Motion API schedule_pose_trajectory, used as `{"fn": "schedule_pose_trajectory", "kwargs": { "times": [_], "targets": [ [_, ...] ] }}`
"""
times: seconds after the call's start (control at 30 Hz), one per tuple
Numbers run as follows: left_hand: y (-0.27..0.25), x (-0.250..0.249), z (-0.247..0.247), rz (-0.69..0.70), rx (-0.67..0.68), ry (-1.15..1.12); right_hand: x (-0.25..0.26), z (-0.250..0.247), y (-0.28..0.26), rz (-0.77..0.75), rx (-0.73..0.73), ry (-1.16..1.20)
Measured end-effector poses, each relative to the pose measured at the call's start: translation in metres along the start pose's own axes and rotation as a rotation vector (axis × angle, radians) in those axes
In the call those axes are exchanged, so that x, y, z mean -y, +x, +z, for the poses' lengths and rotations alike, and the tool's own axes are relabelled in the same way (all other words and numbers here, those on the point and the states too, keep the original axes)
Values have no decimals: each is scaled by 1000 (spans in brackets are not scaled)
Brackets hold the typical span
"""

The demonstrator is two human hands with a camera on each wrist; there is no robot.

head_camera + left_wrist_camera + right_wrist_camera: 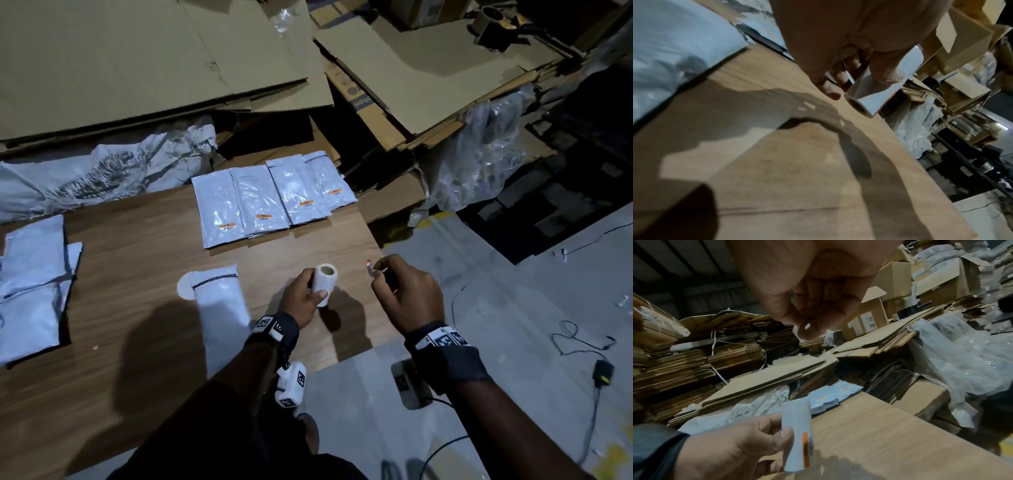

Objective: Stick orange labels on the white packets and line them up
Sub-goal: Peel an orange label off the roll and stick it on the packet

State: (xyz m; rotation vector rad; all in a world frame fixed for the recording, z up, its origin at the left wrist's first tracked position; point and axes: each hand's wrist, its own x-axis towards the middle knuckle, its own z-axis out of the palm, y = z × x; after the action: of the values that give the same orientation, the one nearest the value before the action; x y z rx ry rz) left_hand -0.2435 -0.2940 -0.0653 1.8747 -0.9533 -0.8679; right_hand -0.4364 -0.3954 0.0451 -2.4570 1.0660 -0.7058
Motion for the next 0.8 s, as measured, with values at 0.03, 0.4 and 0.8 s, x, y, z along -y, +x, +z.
{"fn": "schedule_pose_trajectory", "kwargs": {
  "times": [0.03,0.4,0.8],
  "targets": [
    [5,6,6,-11,-6,3,-3,2,0,3,15,0],
    [2,34,18,-10,-32,157,-5,22,-5,-3,68,183],
    [-29,18,-33,12,-131,46,23,42,-4,-72,119,361]
  ]
}}
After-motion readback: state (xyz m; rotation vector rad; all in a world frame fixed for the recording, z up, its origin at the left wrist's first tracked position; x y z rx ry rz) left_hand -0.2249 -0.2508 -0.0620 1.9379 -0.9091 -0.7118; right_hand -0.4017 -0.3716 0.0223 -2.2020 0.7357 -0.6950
